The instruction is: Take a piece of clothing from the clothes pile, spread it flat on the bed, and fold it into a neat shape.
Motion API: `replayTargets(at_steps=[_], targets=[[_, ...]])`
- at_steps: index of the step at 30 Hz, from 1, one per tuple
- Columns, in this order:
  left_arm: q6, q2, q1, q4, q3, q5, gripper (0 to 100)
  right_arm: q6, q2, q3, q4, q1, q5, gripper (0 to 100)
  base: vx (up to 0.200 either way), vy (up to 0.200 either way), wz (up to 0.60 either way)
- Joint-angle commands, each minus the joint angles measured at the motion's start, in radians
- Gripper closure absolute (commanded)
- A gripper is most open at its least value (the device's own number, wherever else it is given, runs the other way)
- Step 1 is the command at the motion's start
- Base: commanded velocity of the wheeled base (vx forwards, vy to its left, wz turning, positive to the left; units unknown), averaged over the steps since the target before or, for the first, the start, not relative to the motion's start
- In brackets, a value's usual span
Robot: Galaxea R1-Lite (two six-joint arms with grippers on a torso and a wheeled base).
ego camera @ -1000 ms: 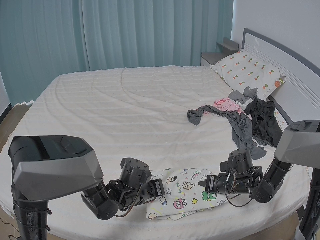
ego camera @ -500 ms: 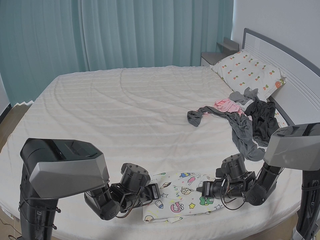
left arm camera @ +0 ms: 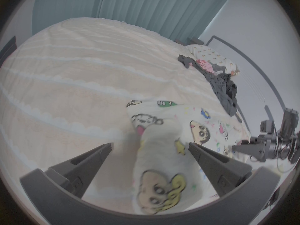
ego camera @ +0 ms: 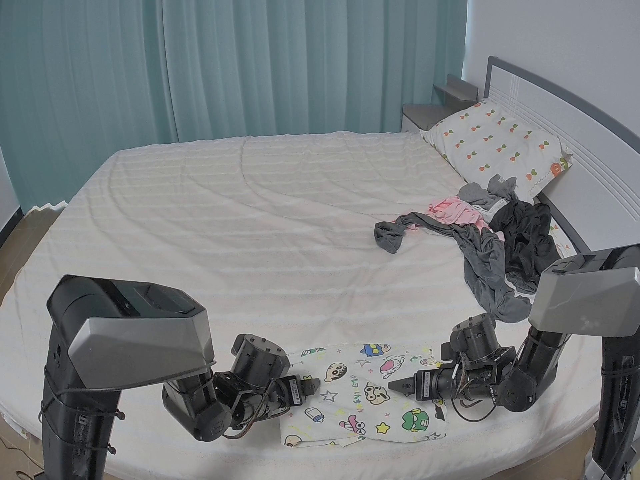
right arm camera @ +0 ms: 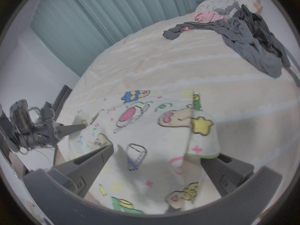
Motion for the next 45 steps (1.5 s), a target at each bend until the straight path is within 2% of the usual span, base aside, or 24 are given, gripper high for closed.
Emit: replayTargets(at_steps=[1,3,6,15,22,25,29,31,34,36,37,40,43,44,45], targets=[[0.093,-0.03,0.016,-0.006,0.097,-0.001,0,-0.092,0.041,0.042,0.0,-0.018,-0.055,0,0.0,0.0,0.0],[0.125,-0.033,0.015,0.0,0.114,0.001,0,-0.176,0.072,0.058,-0.001,-0.018,-0.081,0,0.0,0.0,0.0],[0.153,-0.036,0.015,0.002,0.129,0.002,0,-0.221,0.09,0.064,-0.007,-0.021,-0.117,0,0.0,0.0,0.0],[0.174,-0.062,0.036,-0.02,0.172,-0.009,0,-0.225,0.027,0.102,-0.012,-0.023,-0.13,0,0.0,0.0,0.0],[0.172,-0.134,0.063,-0.084,0.258,-0.087,0,-0.224,-0.058,0.138,-0.015,-0.032,-0.13,0,0.0,0.0,0.0],[0.176,-0.143,0.063,-0.107,0.284,-0.091,0,-0.218,-0.085,0.147,-0.021,-0.037,-0.13,0,0.0,0.0,0.0],[0.163,-0.183,0.118,-0.184,0.332,-0.098,0,-0.215,-0.178,0.204,-0.099,-0.061,-0.132,0,0.0,0.0,0.0],[0.122,-0.249,0.187,-0.27,0.376,-0.108,0,-0.216,-0.281,0.243,-0.202,-0.089,-0.161,0,0.0,0.0,0.0],[0.073,-0.361,0.251,-0.362,0.436,-0.107,0,-0.215,-0.405,0.27,-0.256,-0.097,-0.216,0,0.0,0.0,0.0],[0.07,-0.375,0.257,-0.368,0.442,-0.105,0,-0.215,-0.417,0.271,-0.259,-0.097,-0.222,0,0.0,0.0,0.0],[0.068,-0.484,0.297,-0.405,0.491,-0.093,0,-0.215,-0.539,0.293,-0.286,-0.097,-0.259,0,0.0,0.0,0.0],[0.071,-0.7,0.319,-0.416,0.56,-0.053,0,-0.225,-0.72,0.34,-0.283,-0.087,-0.296,0,0.0,0.0,0.0],[0.113,-0.91,0.319,-0.39,0.609,0.022,0,-0.254,-0.884,0.398,-0.271,-0.081,-0.345,0,0.0,0.0,0.0],[0.188,-1.032,0.319,-0.345,0.62,0.094,0,-0.273,-0.974,0.429,-0.257,-0.081,-0.374,0,0.0,0.0,0.0],[0.217,-1.073,0.319,-0.322,0.622,0.12,0,-0.277,-1.006,0.438,-0.25,-0.081,-0.387,0,0.0,0.0,0.0]])
